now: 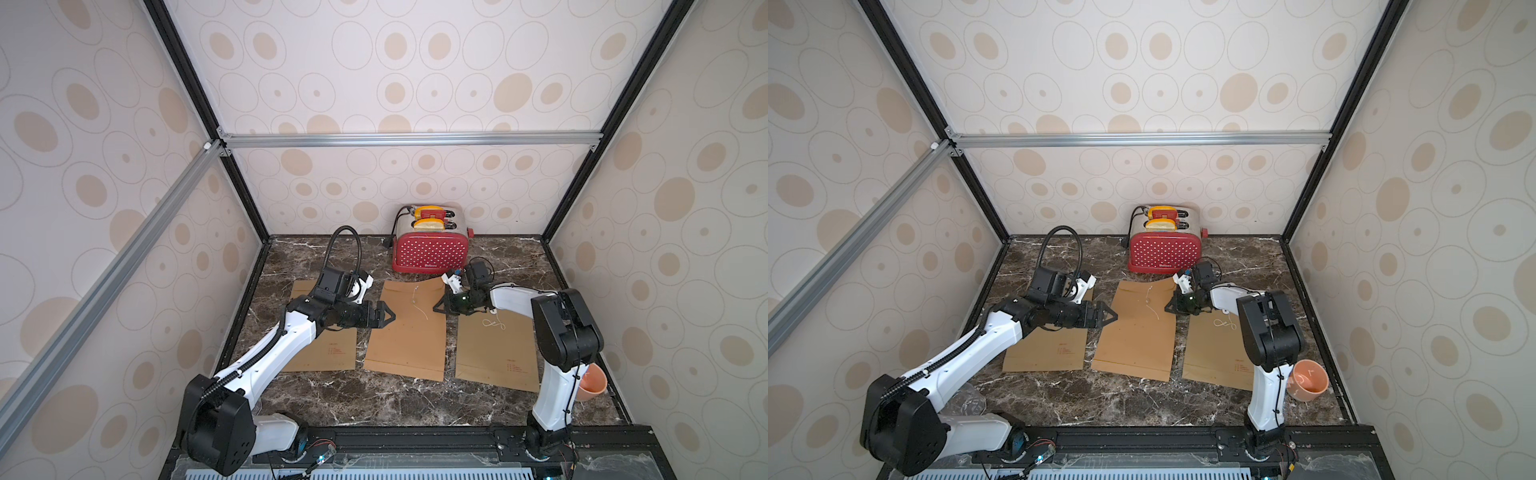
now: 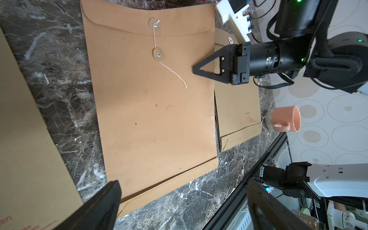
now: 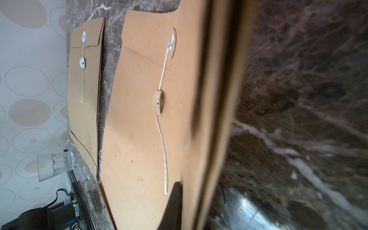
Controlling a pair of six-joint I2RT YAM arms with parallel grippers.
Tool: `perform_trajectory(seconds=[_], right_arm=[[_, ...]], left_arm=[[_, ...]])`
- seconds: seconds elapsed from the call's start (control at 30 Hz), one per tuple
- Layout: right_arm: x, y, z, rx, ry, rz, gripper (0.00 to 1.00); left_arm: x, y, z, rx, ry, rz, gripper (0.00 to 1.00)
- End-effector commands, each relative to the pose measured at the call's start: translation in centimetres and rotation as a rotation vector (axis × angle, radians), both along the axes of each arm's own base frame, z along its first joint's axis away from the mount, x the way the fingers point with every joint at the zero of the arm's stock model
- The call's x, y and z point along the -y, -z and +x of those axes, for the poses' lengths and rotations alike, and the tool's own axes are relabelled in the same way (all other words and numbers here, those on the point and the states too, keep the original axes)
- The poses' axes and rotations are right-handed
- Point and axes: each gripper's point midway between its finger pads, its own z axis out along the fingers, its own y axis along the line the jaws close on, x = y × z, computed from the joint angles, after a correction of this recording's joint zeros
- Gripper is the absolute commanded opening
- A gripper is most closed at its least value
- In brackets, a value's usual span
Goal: Close the mouth of the file bag
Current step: Place the file bag at the center of the board.
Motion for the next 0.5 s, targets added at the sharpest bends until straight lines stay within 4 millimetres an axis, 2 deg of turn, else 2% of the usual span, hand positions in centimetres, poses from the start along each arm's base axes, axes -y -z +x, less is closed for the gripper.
perform_trajectory(seconds=[0.0,0.23,0.47], right_arm=[[0.0,0.7,0.4,-0.012,-0.001,-0.019,0.11],[0.0,0.2,-0.1,-0.025,-0.026,-0.021,0.32],[1.6,-0.3,0.3,-0.012,0.012,-0.068,0.36]], left_arm=[[-0.2,-1.1,0.6,0.018,-0.015,-0.027,0.99],[-0.3,-1.1,0.8,0.012,-0.022,-0.038,0.99],[-0.6,-1.2,1.2,0.006,-0.032,-0.054,0.99]])
